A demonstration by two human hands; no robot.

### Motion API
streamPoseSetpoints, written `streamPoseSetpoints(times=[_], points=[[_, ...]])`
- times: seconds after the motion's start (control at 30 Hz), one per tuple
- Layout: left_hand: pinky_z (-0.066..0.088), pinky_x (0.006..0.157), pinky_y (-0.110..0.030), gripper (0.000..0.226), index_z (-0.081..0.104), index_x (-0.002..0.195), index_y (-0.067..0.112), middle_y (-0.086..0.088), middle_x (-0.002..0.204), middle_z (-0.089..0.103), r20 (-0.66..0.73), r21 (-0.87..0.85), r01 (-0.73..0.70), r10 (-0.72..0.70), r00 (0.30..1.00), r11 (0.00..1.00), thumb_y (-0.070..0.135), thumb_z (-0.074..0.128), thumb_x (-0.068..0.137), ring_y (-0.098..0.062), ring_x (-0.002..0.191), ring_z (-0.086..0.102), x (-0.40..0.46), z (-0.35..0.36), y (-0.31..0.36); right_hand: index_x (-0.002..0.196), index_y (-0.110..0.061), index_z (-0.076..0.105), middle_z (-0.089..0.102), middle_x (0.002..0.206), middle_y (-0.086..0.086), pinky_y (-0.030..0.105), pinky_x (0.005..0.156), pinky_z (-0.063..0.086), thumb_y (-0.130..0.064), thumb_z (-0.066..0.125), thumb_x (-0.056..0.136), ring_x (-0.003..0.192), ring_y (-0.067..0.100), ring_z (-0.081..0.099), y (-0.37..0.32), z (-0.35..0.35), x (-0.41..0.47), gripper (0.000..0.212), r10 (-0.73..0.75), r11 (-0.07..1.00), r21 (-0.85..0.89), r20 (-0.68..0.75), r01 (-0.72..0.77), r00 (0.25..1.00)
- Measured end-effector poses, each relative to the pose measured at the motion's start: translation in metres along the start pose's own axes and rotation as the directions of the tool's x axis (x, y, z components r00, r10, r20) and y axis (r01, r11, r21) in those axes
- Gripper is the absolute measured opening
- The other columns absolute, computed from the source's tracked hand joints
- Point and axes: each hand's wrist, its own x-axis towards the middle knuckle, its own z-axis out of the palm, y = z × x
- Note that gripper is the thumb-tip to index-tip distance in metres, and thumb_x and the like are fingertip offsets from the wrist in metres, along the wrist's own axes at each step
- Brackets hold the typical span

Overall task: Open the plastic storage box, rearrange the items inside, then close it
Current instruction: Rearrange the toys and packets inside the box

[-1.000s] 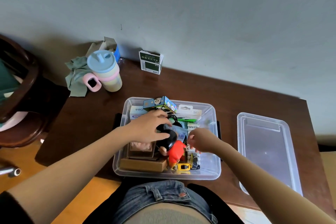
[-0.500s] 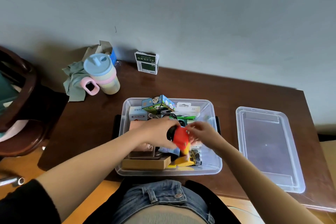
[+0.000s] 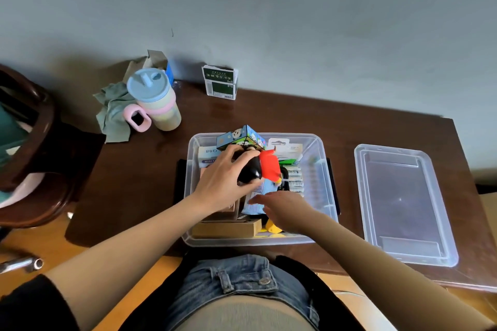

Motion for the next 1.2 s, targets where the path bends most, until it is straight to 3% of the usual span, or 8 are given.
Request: streamPoseSetpoints(times=[0.13,0.23,0.3,0.5,0.67,0.8,0.97,1.2], points=[[0.05,0.078,-0.032,0.069,0.031,0.143,0.039,0.001,0.126,0.044,0.098,0.01,0.059,-0.06,0.993,0.998,0.062,0.054,0.083,-0.018,0.117,0.048,-0.004,-0.008,-0.007,0.148,-0.041,0.019,0.063,0.103,0.008,0.031,0.06,0.039,-0.016,0.041,0.098,0.082,0.031,0.063,-0.01,0.0,0.016,0.06,0.019,0.967,-0.253,0.036,-0.009,0.999],[0.045,0.092,-0.038,0.074,0.023,0.147,0.038,-0.003,0.122,0.05,0.256,-0.043,0.105,-0.091,0.962,0.994,0.053,0.06,0.085,-0.021,0.118,0.048,-0.003,-0.014,-0.015,0.147,-0.032,0.025,0.054,0.125,0.007,0.032,0.068,0.041,-0.01,0.043,0.094,0.1,0.03,0.06,-0.005,-0.004,0.022,0.06,0.036,0.948,-0.316,-0.026,-0.043,0.999],[0.04,0.1,-0.041,0.077,0.025,0.146,0.033,-0.004,0.13,0.05,0.335,-0.063,0.119,-0.091,0.938,0.991,0.053,0.063,0.083,-0.021,0.124,0.045,-0.001,-0.018,-0.018,0.141,-0.029,0.034,0.057,0.122,0.004,0.031,0.068,0.042,-0.006,0.042,0.092,0.1,0.029,0.06,0.007,-0.007,0.02,0.055,0.042,0.933,-0.356,-0.032,-0.051,0.999],[0.037,0.099,-0.033,0.074,0.043,0.13,0.022,0.002,0.131,0.044,0.459,0.098,-0.059,0.007,0.888,0.993,0.065,0.064,0.074,-0.017,0.121,0.041,-0.005,-0.021,-0.025,0.129,-0.039,0.047,0.066,0.106,0.0,0.027,0.06,0.039,-0.015,0.043,0.093,0.087,0.024,0.062,0.034,-0.006,0.003,0.044,0.123,0.974,-0.195,0.031,-0.115,0.992],[0.037,0.101,-0.035,0.066,0.044,0.133,0.029,0.004,0.134,0.041,0.475,0.13,-0.177,0.095,0.875,0.976,0.054,0.066,0.077,-0.016,0.124,0.04,-0.007,-0.024,-0.034,0.123,-0.03,0.057,0.065,0.113,0.003,0.029,0.068,0.043,-0.024,0.044,0.096,0.1,0.025,0.061,0.02,0.005,0.01,0.031,0.102,0.983,-0.15,-0.011,-0.103,0.995],[0.034,0.098,-0.036,0.056,0.047,0.128,0.037,0.006,0.135,0.04,0.515,0.135,-0.189,0.093,0.852,0.973,0.052,0.064,0.078,-0.015,0.127,0.037,-0.002,-0.029,-0.035,0.12,-0.024,0.061,0.059,0.118,0.006,0.033,0.073,0.044,-0.021,0.044,0.095,0.104,0.03,0.058,0.002,0.007,0.023,0.03,0.046,0.99,-0.132,0.016,-0.044,0.999],[0.031,0.099,-0.035,0.049,0.05,0.123,0.041,0.007,0.132,0.04,0.553,0.107,-0.178,0.09,0.828,0.978,0.051,0.066,0.078,-0.013,0.126,0.034,0.004,-0.035,-0.035,0.109,-0.01,0.064,0.065,0.098,0.012,0.032,0.063,0.041,-0.005,0.049,0.09,0.092,0.033,0.062,-0.02,0.017,0.051,0.025,-0.047,0.958,-0.278,0.069,0.064,0.997],[0.029,0.104,-0.034,0.051,0.048,0.131,0.043,0.006,0.14,0.038,0.567,0.047,-0.106,0.061,0.822,0.993,0.047,0.065,0.083,-0.014,0.131,0.03,-0.001,-0.038,-0.035,0.118,-0.01,0.062,0.064,0.116,0.009,0.038,0.087,0.051,-0.01,0.048,0.093,0.108,0.03,0.06,-0.017,0.04,0.071,0.028,-0.086,0.948,-0.302,0.059,0.1,0.995]])
